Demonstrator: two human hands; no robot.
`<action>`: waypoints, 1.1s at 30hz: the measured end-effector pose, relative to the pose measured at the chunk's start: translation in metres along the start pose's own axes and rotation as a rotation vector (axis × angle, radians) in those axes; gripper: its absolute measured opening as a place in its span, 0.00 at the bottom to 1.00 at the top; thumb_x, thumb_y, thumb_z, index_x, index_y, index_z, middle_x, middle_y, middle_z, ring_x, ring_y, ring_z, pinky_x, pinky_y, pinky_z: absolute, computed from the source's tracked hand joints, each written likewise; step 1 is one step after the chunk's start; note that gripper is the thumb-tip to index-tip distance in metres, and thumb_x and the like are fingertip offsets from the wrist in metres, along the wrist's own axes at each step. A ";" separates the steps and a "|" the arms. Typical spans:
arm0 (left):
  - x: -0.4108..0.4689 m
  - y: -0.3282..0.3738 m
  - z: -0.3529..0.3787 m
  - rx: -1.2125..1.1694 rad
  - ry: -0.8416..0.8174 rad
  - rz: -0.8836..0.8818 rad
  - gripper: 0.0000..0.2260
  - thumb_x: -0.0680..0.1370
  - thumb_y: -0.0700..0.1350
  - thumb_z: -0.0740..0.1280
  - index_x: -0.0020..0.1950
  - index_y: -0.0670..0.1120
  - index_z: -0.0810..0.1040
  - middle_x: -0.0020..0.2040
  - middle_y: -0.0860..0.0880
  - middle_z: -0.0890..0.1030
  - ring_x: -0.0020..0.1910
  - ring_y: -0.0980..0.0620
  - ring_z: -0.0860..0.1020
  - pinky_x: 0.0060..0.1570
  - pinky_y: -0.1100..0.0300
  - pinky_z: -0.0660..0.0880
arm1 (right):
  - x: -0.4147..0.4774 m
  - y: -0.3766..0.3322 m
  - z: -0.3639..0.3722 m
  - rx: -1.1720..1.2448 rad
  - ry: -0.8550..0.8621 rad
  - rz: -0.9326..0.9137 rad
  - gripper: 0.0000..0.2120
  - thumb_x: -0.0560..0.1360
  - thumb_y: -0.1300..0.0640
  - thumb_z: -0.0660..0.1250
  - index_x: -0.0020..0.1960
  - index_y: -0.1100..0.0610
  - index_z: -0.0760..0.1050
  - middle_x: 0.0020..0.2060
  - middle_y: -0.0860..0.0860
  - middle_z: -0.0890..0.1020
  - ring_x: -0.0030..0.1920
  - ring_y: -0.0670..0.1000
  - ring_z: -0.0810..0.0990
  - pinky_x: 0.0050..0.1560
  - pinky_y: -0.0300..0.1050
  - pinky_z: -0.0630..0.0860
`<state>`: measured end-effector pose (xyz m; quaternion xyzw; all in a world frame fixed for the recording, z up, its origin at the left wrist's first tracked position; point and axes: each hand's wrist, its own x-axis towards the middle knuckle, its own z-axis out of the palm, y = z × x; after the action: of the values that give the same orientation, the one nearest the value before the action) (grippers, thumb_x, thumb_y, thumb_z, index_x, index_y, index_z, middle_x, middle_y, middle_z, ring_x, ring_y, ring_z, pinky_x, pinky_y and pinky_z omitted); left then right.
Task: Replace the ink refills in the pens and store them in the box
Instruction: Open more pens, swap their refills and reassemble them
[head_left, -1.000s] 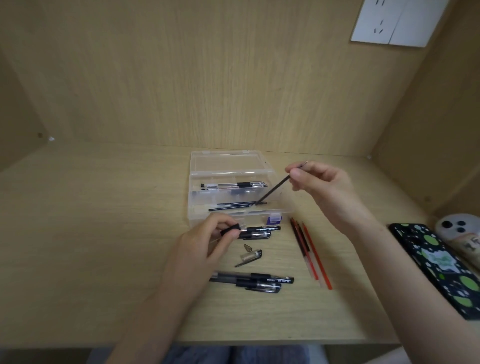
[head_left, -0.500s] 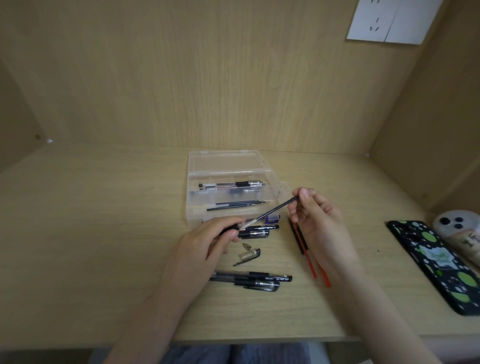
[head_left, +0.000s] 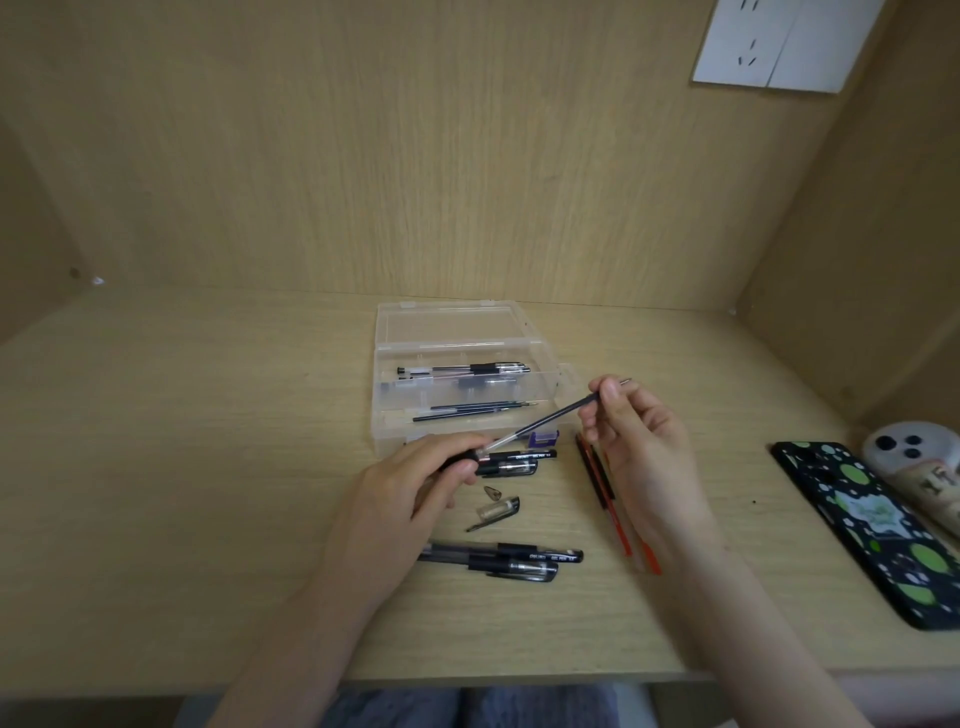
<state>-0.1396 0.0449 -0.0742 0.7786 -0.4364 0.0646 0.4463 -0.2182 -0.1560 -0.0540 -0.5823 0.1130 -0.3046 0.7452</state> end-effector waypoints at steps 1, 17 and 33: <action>0.000 0.000 0.000 0.006 0.004 0.005 0.15 0.77 0.55 0.56 0.61 0.59 0.74 0.44 0.67 0.77 0.41 0.65 0.77 0.40 0.74 0.71 | 0.000 0.000 0.000 -0.022 0.004 -0.007 0.07 0.73 0.52 0.65 0.43 0.55 0.79 0.32 0.50 0.78 0.33 0.48 0.72 0.43 0.43 0.71; 0.000 0.003 0.001 -0.039 0.026 -0.097 0.12 0.73 0.57 0.60 0.54 0.58 0.76 0.44 0.65 0.78 0.45 0.67 0.77 0.44 0.72 0.72 | -0.011 0.011 0.017 -0.942 -0.311 -0.008 0.02 0.71 0.55 0.73 0.41 0.49 0.82 0.33 0.42 0.81 0.34 0.38 0.74 0.38 0.32 0.66; 0.000 0.002 0.000 -0.030 0.011 -0.126 0.07 0.76 0.48 0.66 0.53 0.55 0.78 0.45 0.65 0.78 0.47 0.66 0.76 0.43 0.75 0.69 | -0.006 0.006 0.048 -1.347 -0.533 -0.046 0.02 0.71 0.58 0.69 0.43 0.54 0.79 0.39 0.50 0.80 0.41 0.50 0.78 0.37 0.38 0.67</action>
<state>-0.1414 0.0443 -0.0733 0.7974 -0.3850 0.0344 0.4634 -0.1960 -0.1135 -0.0468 -0.9717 0.0781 -0.0323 0.2204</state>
